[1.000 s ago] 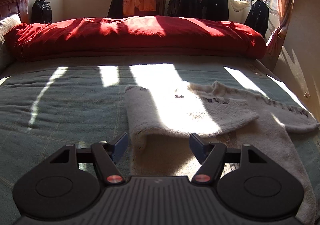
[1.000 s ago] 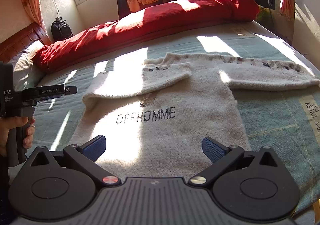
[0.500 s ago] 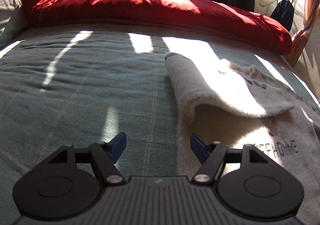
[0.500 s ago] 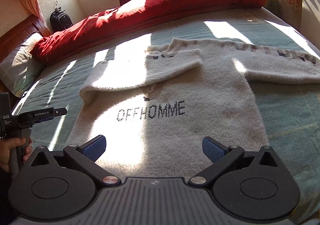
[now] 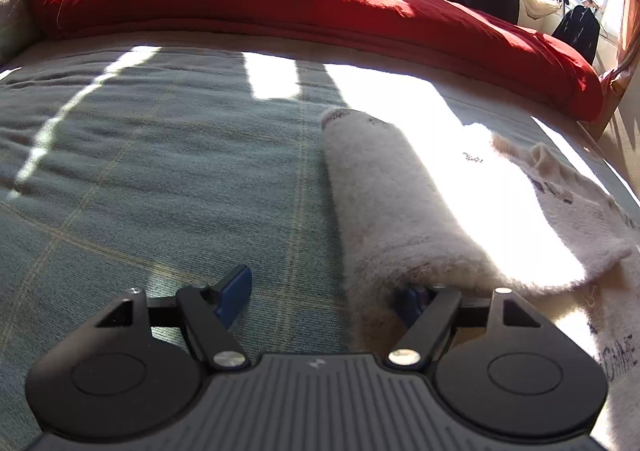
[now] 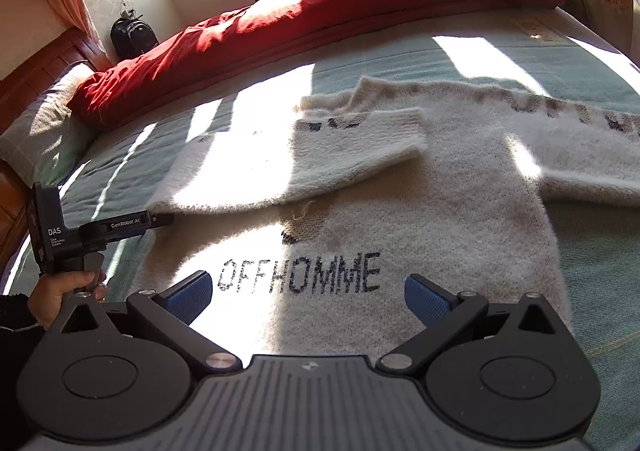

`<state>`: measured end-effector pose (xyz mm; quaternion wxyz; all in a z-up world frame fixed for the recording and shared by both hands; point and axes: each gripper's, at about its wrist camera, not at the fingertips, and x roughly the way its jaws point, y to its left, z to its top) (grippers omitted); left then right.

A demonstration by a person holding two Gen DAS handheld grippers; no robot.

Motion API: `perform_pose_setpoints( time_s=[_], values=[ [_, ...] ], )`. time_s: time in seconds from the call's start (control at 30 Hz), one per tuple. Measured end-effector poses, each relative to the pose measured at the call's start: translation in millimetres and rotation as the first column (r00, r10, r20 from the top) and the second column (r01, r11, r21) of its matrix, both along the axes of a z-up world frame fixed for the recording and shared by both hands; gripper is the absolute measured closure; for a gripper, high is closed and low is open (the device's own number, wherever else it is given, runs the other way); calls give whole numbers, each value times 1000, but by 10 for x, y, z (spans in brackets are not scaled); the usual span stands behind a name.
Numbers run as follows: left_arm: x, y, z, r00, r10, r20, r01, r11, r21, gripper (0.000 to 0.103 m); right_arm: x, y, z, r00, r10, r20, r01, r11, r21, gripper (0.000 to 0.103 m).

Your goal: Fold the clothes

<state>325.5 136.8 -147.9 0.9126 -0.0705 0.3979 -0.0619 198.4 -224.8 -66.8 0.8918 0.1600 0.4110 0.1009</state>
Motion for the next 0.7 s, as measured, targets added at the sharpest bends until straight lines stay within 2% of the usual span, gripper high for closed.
perform_pose_setpoints(
  time_s=[0.07, 0.1, 0.17, 0.23, 0.27, 0.3, 0.37, 0.43, 0.5, 0.57, 0.63, 0.7],
  values=[
    [-11, 23, -14, 1000, -10, 8, 10, 1000, -4, 26, 180, -45, -38, 1000, 5, 12, -5, 999, 47, 0],
    [-14, 22, -12, 1000, -14, 10, 14, 1000, -2, 26, 286, -73, -68, 1000, 1, 8, -2, 997, 71, 4],
    [-5, 10, -5, 1000, -14, 7, 14, 1000, 1, 26, 512, -135, -140, 1000, -11, -14, 12, 993, 116, 15],
    [4, 14, -9, 1000, -16, 4, 16, 1000, -1, 26, 763, -237, -287, 997, -51, -61, 61, 983, 173, 31],
    [6, 18, -10, 1000, -19, 4, 19, 1000, -1, 26, 892, -293, -369, 993, -74, -87, 90, 975, 202, 35],
    [8, 25, -13, 1000, -24, 5, 24, 1000, -2, 26, 982, -351, -454, 989, -99, -111, 122, 966, 229, 43],
    [12, 38, -17, 999, -33, 6, 33, 999, -4, 25, 1113, -469, -628, 976, -150, -155, 190, 940, 282, 49],
    [13, 49, -26, 999, -40, 8, 40, 999, -7, 25, 1179, -580, -762, 966, -197, -167, 244, 908, 339, 59],
    [15, 56, -35, 999, -46, 10, 46, 999, -9, 25, 1224, -673, -863, 956, -241, -169, 290, 869, 401, 59],
    [21, 51, -40, 999, -50, 11, 50, 999, -5, 24, 1278, -713, -920, 946, -273, -177, 323, 849, 418, 66],
    [27, 50, -44, 998, -54, 11, 54, 999, -2, 24, 1335, -741, -967, 935, -302, -186, 353, 834, 425, 94],
    [29, 58, -46, 998, -57, 10, 57, 998, -5, 24, 1355, -728, -944, 934, -308, -184, 358, 834, 420, 94]
  ],
)
